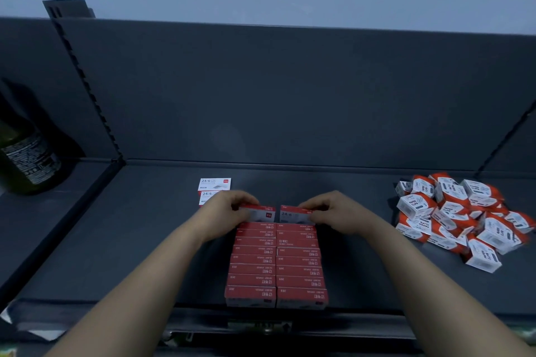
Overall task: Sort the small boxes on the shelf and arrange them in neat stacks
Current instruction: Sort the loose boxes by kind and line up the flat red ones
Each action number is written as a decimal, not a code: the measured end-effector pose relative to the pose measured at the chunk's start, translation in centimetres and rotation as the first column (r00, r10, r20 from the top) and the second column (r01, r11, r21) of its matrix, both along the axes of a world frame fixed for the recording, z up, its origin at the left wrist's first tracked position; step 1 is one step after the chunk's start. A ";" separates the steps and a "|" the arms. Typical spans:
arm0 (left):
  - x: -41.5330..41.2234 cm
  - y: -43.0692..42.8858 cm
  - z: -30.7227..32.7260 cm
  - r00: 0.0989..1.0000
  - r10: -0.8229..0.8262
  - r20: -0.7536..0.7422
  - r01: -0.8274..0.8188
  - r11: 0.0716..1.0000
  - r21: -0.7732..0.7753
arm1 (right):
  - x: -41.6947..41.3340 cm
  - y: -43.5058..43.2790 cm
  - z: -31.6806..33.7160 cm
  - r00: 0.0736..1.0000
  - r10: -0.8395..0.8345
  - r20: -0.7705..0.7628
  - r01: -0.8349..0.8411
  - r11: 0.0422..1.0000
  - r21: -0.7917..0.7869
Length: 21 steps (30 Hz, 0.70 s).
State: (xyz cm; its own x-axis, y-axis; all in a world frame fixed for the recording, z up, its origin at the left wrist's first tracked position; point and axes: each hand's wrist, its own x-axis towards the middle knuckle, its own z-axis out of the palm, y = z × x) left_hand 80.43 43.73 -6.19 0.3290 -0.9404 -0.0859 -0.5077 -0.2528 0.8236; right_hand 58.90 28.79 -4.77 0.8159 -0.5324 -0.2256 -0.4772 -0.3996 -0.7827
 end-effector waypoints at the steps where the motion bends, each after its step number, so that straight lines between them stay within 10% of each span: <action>1: -0.1 0.2 -0.1 1.000 0.001 -0.012 -0.001 1.000 -0.012 | 0.1 0.2 0.0 1.000 0.004 0.003 -0.004 1.000 0.017; 16: -0.8 1.5 0.1 0.998 -0.005 0.069 0.005 1.000 -0.003 | 0.6 0.8 0.5 0.997 0.012 -0.077 -0.013 1.000 -0.024; 21: 2.6 2.3 0.8 0.962 0.238 0.137 -0.219 0.966 -0.141 | 2.7 0.0 1.0 0.998 -0.055 0.006 0.055 0.973 -0.224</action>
State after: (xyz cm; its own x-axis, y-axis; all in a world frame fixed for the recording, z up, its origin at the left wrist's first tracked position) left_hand 83.01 46.07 -5.36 0.5362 -0.8389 0.0935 -0.5694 -0.2777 0.7737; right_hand 61.60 28.78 -3.76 0.7842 -0.6131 -0.0955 -0.5030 -0.5380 -0.6764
